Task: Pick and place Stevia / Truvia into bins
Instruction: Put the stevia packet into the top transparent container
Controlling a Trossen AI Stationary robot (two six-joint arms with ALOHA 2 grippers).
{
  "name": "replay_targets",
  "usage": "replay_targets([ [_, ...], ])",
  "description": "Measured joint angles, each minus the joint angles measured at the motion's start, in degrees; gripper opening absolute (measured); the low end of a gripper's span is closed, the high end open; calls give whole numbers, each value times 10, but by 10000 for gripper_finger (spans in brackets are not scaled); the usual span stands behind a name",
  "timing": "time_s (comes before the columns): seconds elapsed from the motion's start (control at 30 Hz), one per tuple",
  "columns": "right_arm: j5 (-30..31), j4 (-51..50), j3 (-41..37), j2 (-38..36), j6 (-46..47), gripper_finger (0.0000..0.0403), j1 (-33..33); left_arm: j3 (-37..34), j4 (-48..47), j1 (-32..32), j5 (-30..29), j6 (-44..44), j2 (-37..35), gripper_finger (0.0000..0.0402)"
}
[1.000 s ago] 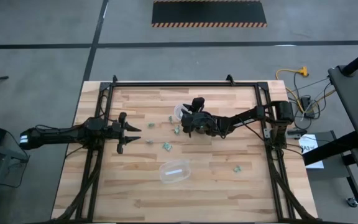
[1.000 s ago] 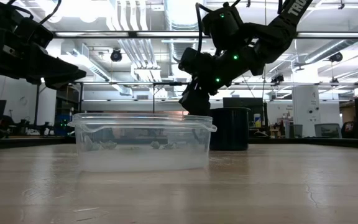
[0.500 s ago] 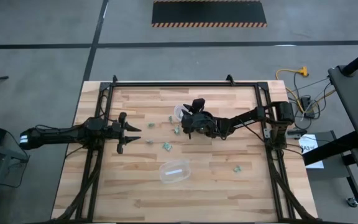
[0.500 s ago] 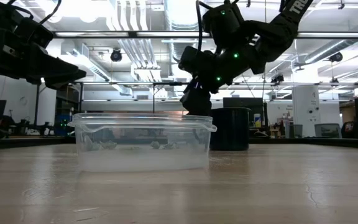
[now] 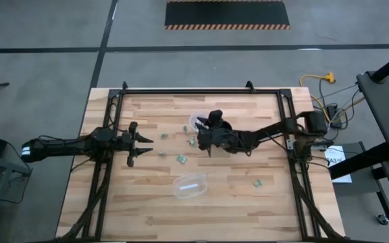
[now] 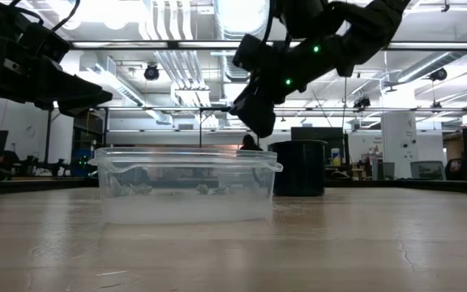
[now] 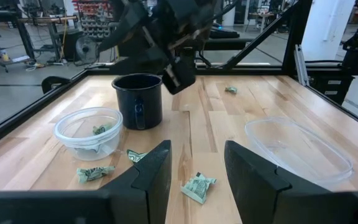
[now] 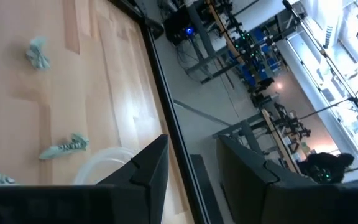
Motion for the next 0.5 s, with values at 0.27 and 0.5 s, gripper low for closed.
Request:
replay_targets([
  [0.27,-28,-114,0,-67,64,118,22,0,0,0,0,0,0,132],
  [0.5,-86,-270,0,-169,173,120,35,0,0,0,0,0,1,132],
])
